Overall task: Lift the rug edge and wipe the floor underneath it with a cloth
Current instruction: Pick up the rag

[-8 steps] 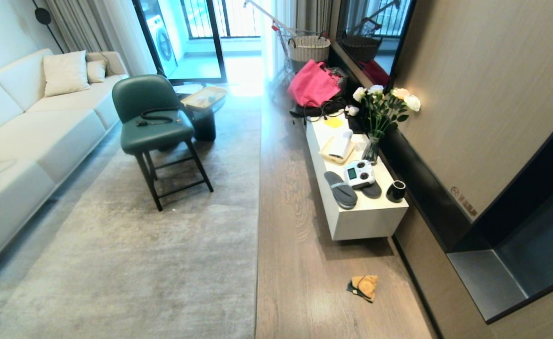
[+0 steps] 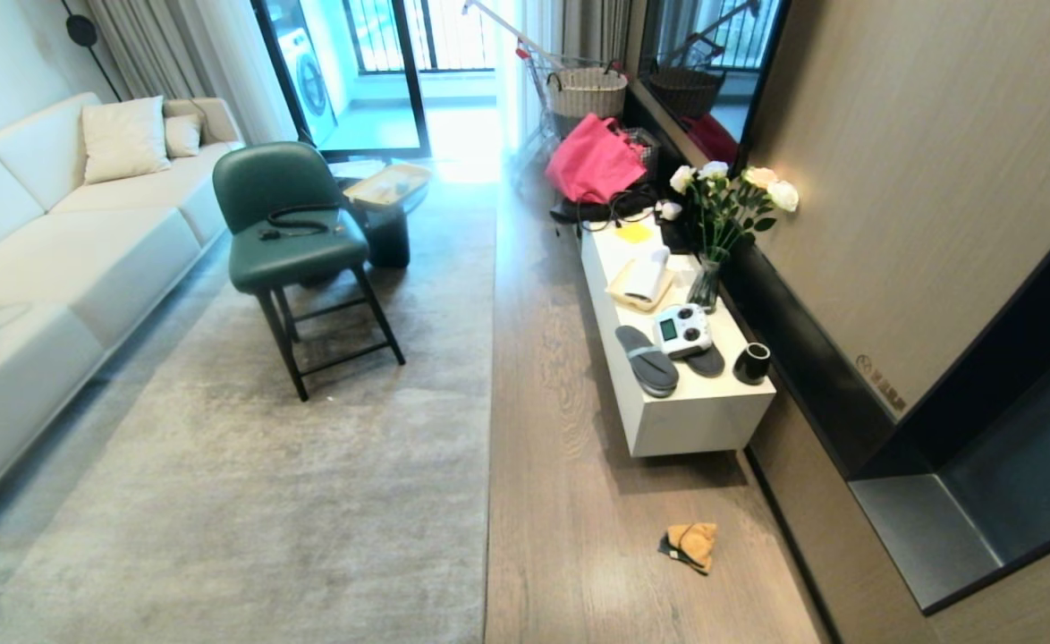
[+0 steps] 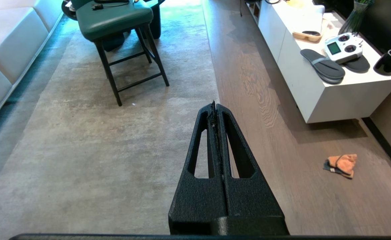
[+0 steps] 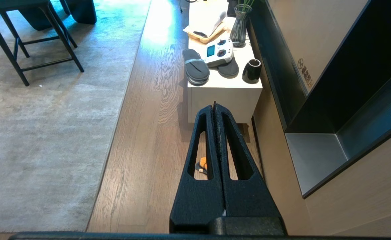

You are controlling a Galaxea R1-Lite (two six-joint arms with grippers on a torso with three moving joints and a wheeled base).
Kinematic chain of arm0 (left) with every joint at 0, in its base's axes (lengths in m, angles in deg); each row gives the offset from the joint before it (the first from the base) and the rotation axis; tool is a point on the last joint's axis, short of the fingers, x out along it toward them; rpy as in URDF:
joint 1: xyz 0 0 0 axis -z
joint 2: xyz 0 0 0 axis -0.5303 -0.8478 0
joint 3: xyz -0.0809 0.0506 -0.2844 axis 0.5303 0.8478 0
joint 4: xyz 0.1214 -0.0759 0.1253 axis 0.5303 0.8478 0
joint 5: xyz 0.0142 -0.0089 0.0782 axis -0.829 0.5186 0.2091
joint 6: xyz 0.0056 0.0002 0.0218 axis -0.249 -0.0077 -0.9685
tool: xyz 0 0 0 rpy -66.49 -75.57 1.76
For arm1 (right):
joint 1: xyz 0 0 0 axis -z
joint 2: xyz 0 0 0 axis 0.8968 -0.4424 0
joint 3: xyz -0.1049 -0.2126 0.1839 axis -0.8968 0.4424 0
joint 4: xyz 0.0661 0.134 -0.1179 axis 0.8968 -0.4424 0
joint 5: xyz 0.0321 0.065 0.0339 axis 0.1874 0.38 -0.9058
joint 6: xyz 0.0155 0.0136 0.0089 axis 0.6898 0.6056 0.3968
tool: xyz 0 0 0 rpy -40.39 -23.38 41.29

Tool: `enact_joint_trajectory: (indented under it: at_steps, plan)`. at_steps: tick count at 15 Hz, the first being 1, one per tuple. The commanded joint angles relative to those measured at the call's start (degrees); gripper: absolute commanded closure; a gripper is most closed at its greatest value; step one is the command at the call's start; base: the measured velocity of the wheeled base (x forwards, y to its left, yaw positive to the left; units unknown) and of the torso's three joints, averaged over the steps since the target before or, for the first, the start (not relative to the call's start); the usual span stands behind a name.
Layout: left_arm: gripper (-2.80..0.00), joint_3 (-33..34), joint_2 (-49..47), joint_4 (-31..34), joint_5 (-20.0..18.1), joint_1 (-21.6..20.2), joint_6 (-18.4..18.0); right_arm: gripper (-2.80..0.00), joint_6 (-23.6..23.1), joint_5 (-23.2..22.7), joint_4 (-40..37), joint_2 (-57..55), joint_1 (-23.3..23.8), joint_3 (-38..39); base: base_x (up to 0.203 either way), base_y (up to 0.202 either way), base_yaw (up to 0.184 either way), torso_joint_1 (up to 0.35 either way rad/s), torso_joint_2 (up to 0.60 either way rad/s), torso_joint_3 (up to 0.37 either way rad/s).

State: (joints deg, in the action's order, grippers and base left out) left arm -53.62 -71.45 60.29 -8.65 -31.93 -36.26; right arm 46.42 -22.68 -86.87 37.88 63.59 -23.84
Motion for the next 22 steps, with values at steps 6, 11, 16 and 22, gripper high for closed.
enact_joint_trajectory:
  at_steps: [6, 11, 16, 22]
  plan:
    - [0.00, 0.00, 0.00, -0.01, -0.02, -0.01, -0.01, 0.00, -0.06, -0.05, 0.05, -0.07, -0.02, 0.00, 0.000, 0.000, 0.000, 0.000, 0.00, 0.000]
    - [0.00, 0.00, 0.00, -0.01, -0.02, -0.01, -0.05, 0.00, -0.06, -0.05, 0.02, -0.07, -0.02, 0.00, 0.000, 0.000, 0.000, 0.000, 0.00, 0.000]
    - [0.00, 0.00, 0.00, -0.01, -0.02, -0.01, -0.01, 0.00, -0.06, -0.05, -0.02, -0.07, -0.02, 0.00, 0.000, 0.000, 0.000, 0.000, 0.00, 0.000]
    - [0.00, 0.00, 0.00, -0.01, -0.02, -0.01, -0.01, 0.00, 0.38, 0.03, -0.02, -0.07, -0.02, 0.00, 0.000, 0.000, 0.000, 0.000, 0.00, 0.000]
